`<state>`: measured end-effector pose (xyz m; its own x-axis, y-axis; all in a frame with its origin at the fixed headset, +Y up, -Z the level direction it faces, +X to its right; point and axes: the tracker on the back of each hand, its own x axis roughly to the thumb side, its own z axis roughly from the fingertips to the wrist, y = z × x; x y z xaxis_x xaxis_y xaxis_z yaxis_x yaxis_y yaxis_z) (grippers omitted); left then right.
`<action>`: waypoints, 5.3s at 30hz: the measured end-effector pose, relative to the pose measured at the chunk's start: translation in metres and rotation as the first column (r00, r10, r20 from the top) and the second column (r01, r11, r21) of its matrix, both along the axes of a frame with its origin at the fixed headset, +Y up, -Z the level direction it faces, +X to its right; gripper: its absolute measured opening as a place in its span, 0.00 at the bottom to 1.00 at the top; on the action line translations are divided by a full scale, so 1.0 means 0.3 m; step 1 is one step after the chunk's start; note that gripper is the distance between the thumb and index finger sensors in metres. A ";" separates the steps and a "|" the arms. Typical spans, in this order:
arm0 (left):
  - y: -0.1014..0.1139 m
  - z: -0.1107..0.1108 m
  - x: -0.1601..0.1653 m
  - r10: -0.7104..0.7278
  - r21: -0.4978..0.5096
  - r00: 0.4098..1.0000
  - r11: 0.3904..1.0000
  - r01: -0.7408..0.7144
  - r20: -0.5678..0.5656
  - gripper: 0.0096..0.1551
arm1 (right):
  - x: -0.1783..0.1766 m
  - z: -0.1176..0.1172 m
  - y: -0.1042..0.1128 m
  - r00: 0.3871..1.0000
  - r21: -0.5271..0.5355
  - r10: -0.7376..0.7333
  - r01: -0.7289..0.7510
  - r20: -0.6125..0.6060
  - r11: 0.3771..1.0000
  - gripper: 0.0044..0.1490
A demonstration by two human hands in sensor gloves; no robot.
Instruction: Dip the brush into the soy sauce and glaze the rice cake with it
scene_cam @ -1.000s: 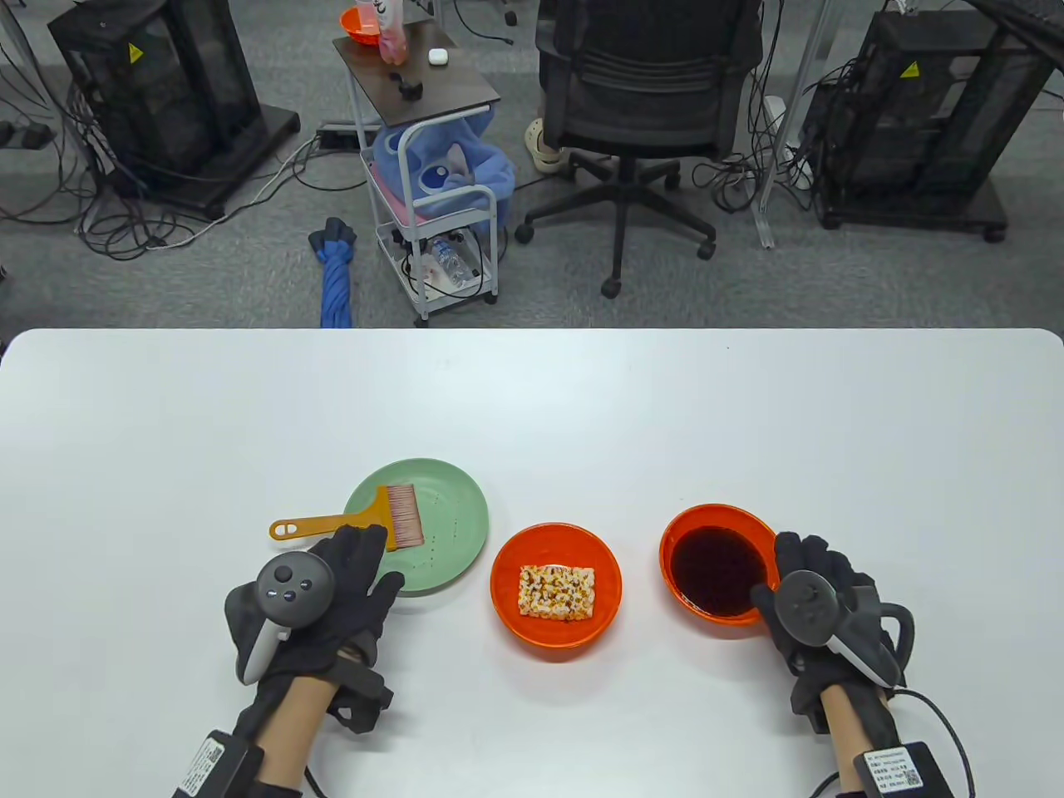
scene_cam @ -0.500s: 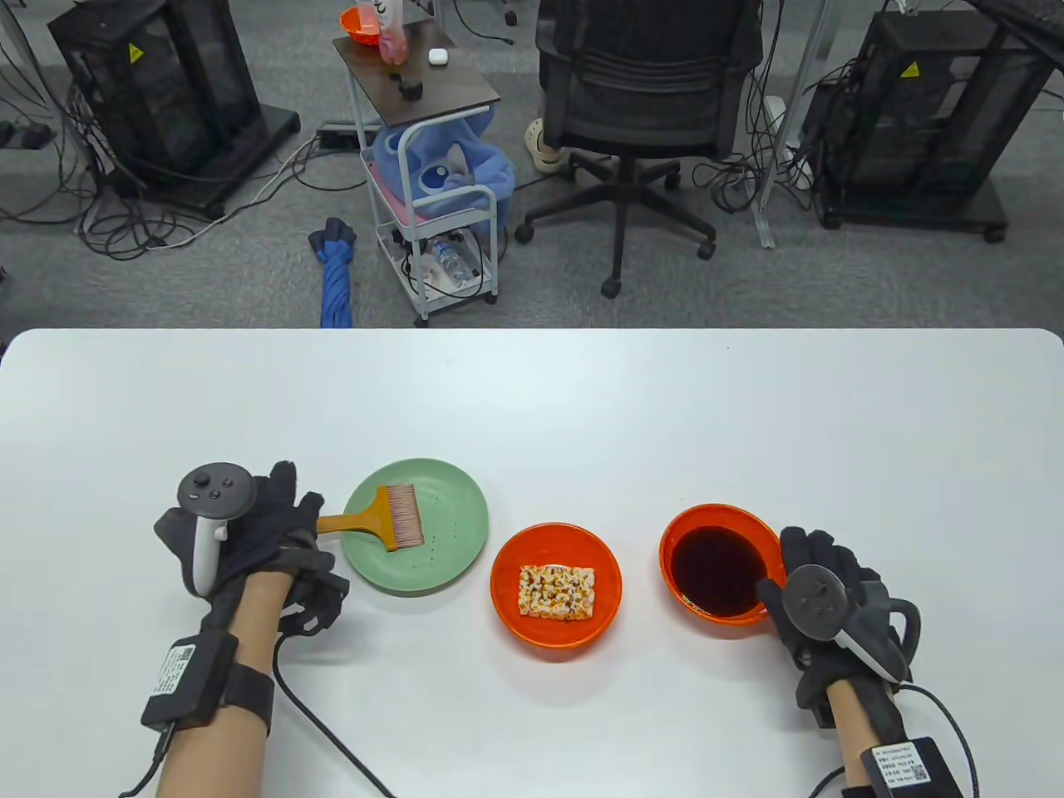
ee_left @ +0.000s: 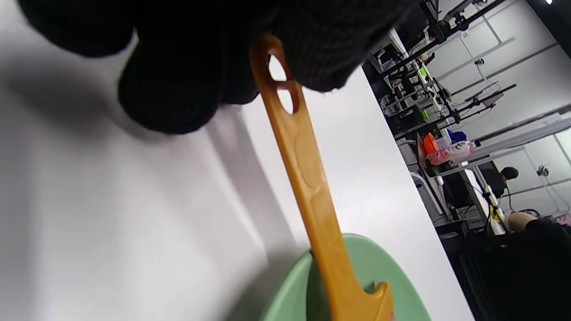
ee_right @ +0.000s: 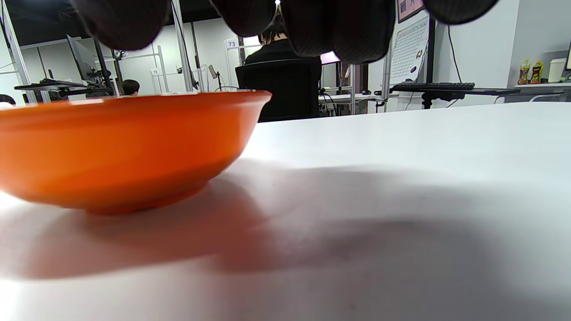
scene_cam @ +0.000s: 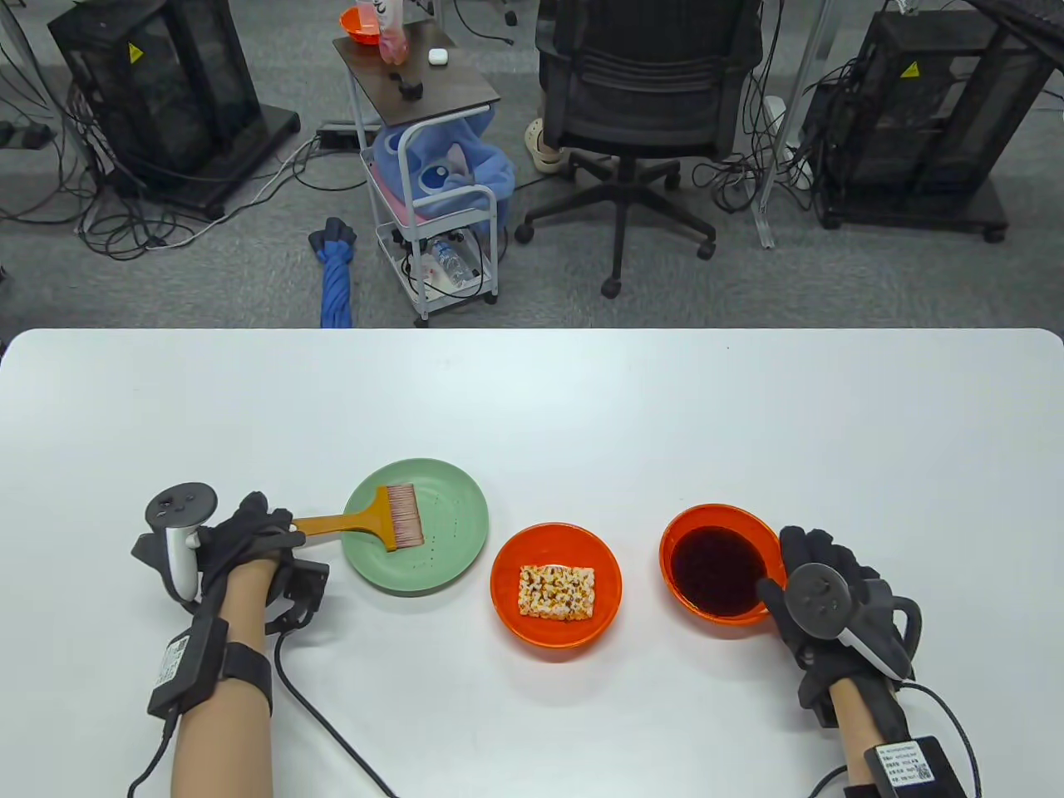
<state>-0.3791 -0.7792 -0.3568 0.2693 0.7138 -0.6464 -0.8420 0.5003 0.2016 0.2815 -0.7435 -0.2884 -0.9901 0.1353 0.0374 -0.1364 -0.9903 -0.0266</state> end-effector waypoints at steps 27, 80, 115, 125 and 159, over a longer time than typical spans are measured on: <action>0.471 0.206 0.408 -0.153 0.551 0.941 0.834 -0.042 0.303 0.29 | -0.525 0.017 0.331 0.910 0.170 -0.138 0.219 -0.391 0.961 0.45; 0.163 0.281 0.368 -0.389 0.476 0.789 0.868 0.141 0.475 0.38 | 0.035 -0.109 0.040 0.585 0.046 -0.793 0.799 0.172 0.600 0.28; 0.152 0.289 0.366 -0.349 0.394 0.778 0.908 0.142 0.522 0.37 | 0.052 -0.120 0.121 0.710 0.012 -0.677 0.688 0.194 0.725 0.28; 0.150 0.291 0.362 -0.340 0.382 0.781 0.913 0.141 0.524 0.37 | 0.048 -0.139 0.193 0.843 -0.059 -0.504 0.522 0.187 0.851 0.28; 0.155 0.292 0.330 -0.289 0.375 0.810 0.922 0.092 0.510 0.37 | -0.054 -0.154 0.233 0.942 -0.070 -0.309 0.320 0.131 0.945 0.29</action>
<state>-0.2800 -0.7325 -0.2691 0.6583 0.7467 -0.0952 -0.7527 0.6527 -0.0857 0.2652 -0.6737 -0.3344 -0.8932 0.4379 -0.1026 -0.4423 -0.8965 0.0247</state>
